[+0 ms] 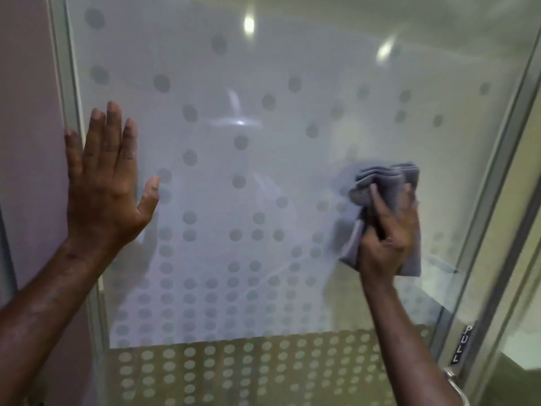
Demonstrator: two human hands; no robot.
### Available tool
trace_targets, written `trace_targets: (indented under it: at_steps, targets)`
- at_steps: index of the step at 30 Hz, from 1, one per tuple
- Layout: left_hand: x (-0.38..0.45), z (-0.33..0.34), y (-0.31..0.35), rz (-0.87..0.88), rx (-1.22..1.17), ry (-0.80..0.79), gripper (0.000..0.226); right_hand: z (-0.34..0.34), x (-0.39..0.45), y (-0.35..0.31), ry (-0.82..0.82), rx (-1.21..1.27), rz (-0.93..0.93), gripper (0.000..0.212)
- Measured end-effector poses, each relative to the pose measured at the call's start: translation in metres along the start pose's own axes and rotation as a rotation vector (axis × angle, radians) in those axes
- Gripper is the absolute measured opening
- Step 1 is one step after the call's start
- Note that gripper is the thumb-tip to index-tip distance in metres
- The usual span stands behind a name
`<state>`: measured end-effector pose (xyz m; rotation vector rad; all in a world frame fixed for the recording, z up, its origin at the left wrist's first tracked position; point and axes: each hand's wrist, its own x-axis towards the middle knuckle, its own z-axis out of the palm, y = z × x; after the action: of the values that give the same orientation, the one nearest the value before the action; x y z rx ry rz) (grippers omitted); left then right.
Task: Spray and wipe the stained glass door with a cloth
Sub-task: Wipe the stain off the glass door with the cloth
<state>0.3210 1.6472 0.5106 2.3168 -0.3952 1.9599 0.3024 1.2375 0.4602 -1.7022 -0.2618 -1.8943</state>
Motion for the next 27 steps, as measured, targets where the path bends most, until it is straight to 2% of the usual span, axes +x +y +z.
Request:
trace_targets:
  at_steps: [5,9,12,14,17,20,21,23,24,27]
  targets:
    - [0.000,0.002,-0.001,-0.001,-0.018,-0.015,0.078,0.026,-0.073,-0.057,-0.268,0.024,-0.196,0.048]
    - [0.000,0.002,-0.004,-0.001,-0.040,-0.019,0.078,0.036,-0.130,-0.081,-0.478,-0.010,-0.473,0.033]
    - [0.000,0.003,-0.007,0.004,-0.079,-0.015,0.076,0.029,-0.136,-0.073,-0.522,-0.004,-0.638,0.017]
    - [0.000,0.006,-0.010,0.011,-0.085,-0.012,0.075,0.017,-0.122,-0.054,-0.496,-0.029,-0.673,0.017]
    - [-0.002,0.009,-0.012,-0.003,-0.099,-0.018,0.073,-0.005,-0.105,-0.016,-0.406,-0.105,-0.585,0.023]
    - [-0.003,0.007,-0.012,-0.010,-0.077,-0.034,0.074,-0.028,-0.093,0.029,-0.232,-0.221,-0.344,0.016]
    - [-0.003,0.005,-0.011,-0.009,-0.068,-0.035,0.075,-0.035,-0.089,0.044,-0.150,-0.241,-0.196,0.022]
    - [-0.002,0.003,-0.007,-0.016,-0.060,-0.040,0.076,-0.047,-0.079,0.063,0.009,-0.196,0.132,0.053]
    - [-0.002,0.003,-0.005,-0.020,-0.063,-0.043,0.077,-0.049,-0.076,0.067,0.065,-0.147,0.237,0.062]
    - [-0.001,0.003,-0.003,-0.036,-0.070,-0.042,0.076,-0.037,-0.079,0.053,0.069,-0.067,0.246,0.058]
